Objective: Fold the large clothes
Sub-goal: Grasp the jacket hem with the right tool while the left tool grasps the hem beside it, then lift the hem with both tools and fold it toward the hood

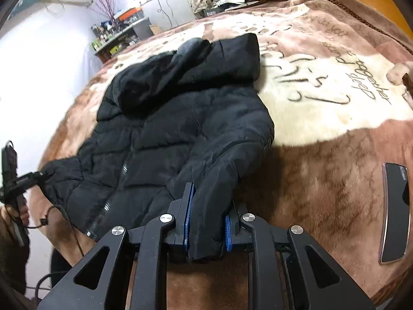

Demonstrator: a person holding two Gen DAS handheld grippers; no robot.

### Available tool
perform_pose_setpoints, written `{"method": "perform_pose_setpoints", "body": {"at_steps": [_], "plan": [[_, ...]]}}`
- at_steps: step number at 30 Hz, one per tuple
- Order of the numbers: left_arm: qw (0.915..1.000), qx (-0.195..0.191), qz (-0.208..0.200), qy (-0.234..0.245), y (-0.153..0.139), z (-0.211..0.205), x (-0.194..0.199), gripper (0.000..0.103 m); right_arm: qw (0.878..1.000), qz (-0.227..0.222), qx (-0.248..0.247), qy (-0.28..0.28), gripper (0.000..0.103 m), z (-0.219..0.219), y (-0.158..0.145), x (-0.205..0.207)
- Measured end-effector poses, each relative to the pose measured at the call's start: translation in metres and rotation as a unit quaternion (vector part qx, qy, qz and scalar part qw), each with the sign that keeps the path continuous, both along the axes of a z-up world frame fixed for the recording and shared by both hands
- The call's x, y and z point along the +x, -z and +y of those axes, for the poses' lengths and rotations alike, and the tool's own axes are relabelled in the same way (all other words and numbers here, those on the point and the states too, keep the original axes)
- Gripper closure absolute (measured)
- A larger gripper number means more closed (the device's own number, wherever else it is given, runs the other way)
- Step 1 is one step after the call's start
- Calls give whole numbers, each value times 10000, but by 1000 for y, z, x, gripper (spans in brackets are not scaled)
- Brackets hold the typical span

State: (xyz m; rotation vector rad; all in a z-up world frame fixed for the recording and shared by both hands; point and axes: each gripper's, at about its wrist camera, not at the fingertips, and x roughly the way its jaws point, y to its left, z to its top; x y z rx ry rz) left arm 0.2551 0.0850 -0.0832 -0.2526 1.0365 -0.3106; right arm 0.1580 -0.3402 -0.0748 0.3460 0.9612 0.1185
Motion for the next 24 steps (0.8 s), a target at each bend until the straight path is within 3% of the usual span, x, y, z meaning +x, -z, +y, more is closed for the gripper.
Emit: {"method": "perform_pose_setpoints", "body": {"at_steps": [15, 20, 24], "plan": [[9990, -337, 103, 262, -44, 4, 61, 80, 9992, -304, 246, 52, 85, -18, -59, 62], [9967, -726, 267, 244, -58, 12, 85, 80, 9987, -374, 326, 120, 85, -23, -76, 79], [9962, -851, 108, 166, -73, 16, 101, 80, 9980, -471, 373, 175, 85, -26, -91, 93]]}}
